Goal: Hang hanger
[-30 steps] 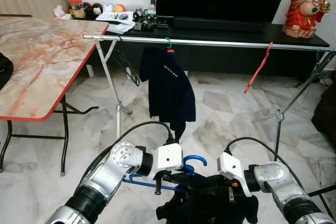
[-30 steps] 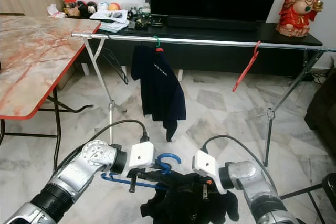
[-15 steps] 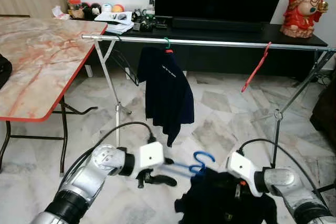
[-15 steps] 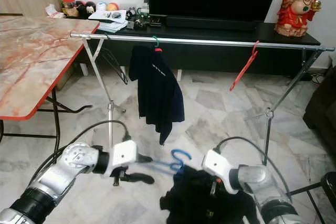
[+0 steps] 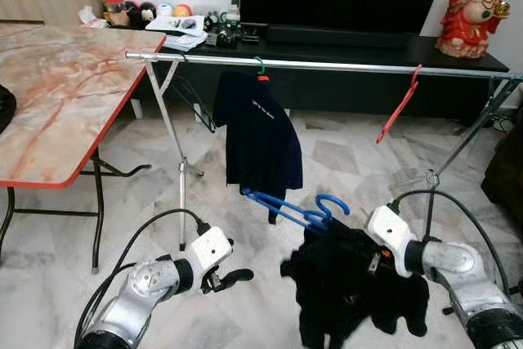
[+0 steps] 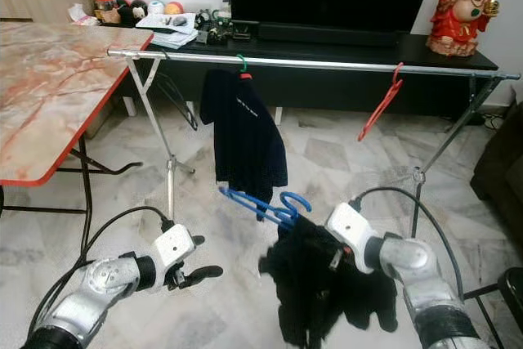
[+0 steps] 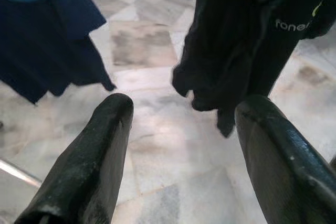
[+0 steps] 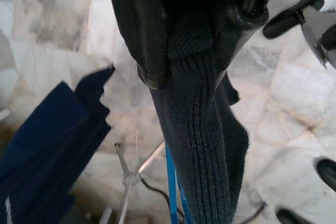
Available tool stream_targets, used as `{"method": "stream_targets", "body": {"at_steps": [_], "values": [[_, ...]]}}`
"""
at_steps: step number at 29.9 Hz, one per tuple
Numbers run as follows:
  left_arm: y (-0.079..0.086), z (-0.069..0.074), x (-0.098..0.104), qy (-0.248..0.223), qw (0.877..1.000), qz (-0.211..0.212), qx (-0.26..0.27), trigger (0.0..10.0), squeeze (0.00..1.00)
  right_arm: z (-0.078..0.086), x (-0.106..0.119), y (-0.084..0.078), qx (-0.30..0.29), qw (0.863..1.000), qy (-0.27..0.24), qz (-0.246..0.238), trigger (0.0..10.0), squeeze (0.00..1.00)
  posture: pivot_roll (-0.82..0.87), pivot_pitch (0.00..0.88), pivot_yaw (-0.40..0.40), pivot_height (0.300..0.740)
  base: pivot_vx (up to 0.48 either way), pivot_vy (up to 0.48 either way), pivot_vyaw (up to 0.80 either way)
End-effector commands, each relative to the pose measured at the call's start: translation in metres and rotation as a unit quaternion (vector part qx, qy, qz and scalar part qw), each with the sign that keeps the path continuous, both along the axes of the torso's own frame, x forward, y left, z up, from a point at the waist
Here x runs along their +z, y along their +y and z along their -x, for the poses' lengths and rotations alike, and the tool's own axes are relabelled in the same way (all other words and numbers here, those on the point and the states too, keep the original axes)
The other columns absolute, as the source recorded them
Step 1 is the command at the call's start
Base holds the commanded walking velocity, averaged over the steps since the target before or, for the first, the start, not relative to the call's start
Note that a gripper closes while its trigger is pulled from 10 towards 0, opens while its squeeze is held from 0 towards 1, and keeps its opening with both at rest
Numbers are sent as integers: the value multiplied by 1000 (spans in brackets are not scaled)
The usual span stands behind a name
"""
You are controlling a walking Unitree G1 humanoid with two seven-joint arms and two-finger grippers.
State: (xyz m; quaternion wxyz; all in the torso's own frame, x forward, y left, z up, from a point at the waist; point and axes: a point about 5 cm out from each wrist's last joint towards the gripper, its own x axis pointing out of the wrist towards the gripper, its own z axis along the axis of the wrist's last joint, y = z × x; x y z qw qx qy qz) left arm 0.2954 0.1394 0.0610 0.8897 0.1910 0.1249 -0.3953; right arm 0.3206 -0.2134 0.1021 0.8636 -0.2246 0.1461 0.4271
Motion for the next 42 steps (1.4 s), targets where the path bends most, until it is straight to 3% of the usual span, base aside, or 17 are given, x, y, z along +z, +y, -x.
{"method": "stream_targets", "body": {"at_steps": [1,12,20,28,29,30,42], "values": [[-1,4,-10,10,1000,9,20,10000,0,-3,18,6,10,999,-34,-16,0,0,9,47,-47,740,0,0,0],[-7,-8,-23,10,997,4,83,10000,0,5,69,37,65,991,-108,-40,0,0,-15,49,-46,740,0,0,0],[-13,-16,-25,5,994,9,106,10000,0,20,80,53,97,988,-108,-51,0,0,-25,51,-52,740,0,0,0],[-21,-17,-27,19,993,42,111,10000,0,29,83,58,103,988,-98,-55,0,0,-48,52,-52,740,0,0,0],[-22,-17,-27,20,993,43,107,4627,0,29,83,58,99,989,-99,-55,0,0,-48,52,-52,740,0,0,0],[-24,-16,-26,23,994,49,100,0,0,29,84,59,99,989,-99,-57,0,0,-45,51,-53,740,0,0,0],[-29,-13,-30,36,995,55,75,0,0,29,89,59,94,989,-101,-58,0,0,-51,47,-54,740,0,0,0]]}}
